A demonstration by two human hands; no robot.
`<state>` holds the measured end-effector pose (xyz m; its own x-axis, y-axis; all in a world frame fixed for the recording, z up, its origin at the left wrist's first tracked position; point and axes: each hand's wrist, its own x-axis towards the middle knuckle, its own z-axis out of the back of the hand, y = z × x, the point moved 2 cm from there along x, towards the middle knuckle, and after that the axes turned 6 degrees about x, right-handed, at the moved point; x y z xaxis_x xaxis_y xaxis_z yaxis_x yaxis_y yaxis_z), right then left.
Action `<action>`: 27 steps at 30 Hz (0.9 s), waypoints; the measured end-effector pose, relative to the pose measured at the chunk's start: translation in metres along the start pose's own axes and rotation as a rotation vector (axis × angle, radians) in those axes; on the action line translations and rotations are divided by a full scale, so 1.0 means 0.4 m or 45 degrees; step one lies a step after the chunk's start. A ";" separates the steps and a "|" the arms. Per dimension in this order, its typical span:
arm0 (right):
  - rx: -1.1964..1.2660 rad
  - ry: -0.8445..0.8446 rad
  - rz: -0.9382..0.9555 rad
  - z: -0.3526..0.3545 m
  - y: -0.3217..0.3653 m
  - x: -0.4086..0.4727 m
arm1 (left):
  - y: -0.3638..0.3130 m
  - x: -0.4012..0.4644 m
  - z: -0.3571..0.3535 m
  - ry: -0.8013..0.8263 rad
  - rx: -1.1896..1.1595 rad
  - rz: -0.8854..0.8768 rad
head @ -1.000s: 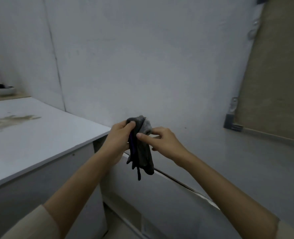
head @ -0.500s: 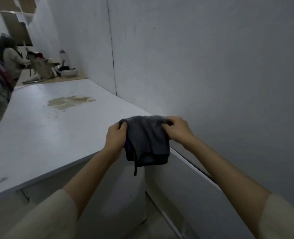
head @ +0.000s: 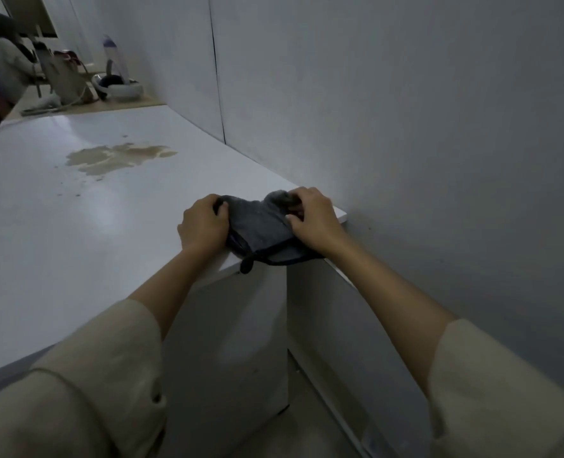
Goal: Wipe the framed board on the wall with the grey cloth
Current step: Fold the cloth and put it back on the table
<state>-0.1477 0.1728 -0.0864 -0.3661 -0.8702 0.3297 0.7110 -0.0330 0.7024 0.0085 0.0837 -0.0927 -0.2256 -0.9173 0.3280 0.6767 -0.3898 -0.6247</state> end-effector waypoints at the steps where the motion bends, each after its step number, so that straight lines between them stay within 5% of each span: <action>1: -0.001 0.034 0.014 -0.014 -0.009 0.005 | 0.010 0.010 -0.008 0.004 0.087 -0.008; 13: -0.299 0.108 0.195 -0.035 -0.012 0.077 | 0.039 0.058 -0.038 -0.084 0.150 0.083; 19: -0.548 -0.284 0.306 -0.011 -0.007 -0.043 | 0.044 0.057 -0.036 -0.108 0.112 0.111; 27: -0.731 0.059 0.220 -0.025 -0.021 -0.047 | 0.045 0.064 -0.032 -0.212 0.066 0.259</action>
<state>-0.1409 0.1846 -0.1049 -0.1987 -0.9068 0.3718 0.9732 -0.1379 0.1839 0.0061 0.0522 -0.1046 0.0344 -0.9488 0.3139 0.7323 -0.1898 -0.6540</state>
